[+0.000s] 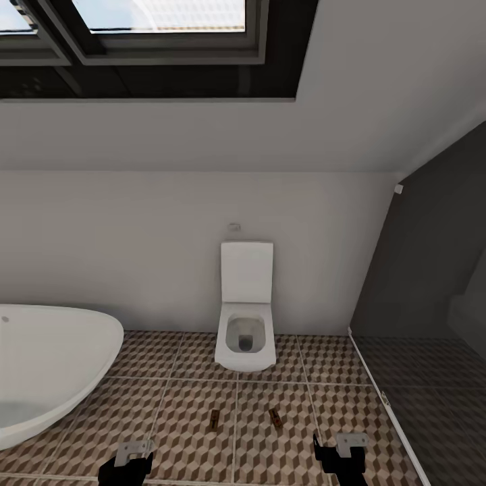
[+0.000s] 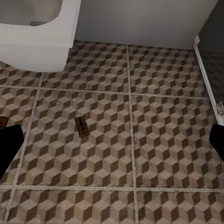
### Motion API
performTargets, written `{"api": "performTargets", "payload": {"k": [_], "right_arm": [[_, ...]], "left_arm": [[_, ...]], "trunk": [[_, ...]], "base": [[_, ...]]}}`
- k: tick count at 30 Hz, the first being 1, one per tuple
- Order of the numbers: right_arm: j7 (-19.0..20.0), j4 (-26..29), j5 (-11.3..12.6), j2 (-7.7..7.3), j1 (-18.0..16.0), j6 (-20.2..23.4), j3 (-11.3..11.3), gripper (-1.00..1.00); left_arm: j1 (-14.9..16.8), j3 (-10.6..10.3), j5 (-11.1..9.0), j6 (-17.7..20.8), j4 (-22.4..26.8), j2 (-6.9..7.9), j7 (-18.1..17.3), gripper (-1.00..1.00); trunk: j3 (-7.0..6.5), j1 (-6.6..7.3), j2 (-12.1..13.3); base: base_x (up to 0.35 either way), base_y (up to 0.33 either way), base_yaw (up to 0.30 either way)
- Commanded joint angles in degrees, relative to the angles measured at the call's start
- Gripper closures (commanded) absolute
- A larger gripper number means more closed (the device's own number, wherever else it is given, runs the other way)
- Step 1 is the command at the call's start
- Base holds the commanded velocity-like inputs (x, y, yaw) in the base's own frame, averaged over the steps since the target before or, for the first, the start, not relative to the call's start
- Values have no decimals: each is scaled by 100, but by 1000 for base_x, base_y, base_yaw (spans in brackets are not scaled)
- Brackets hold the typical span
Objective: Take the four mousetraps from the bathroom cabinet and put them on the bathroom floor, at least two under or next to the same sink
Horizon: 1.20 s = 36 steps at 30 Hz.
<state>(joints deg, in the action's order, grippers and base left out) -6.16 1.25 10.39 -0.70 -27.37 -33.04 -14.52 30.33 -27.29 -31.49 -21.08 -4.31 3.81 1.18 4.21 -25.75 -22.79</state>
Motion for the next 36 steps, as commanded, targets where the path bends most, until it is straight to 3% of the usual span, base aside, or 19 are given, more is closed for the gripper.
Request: {"api": "performTargets", "payload": {"k": [1, 36], "right_arm": [[-17, -2, 46, 0, -5, -15, -51, -100], [-19, -2, 49, 7, -5, -3, -53, -100]], "left_arm": [[8, -40, -5, -28, -17, -4, 13, -100], [8, -40, -6, -28, -17, -4, 14, -100]], "trunk": [[13, -4, -13], [13, -4, -13]], "base": [[0, 0, 0], [0, 0, 0]]}}
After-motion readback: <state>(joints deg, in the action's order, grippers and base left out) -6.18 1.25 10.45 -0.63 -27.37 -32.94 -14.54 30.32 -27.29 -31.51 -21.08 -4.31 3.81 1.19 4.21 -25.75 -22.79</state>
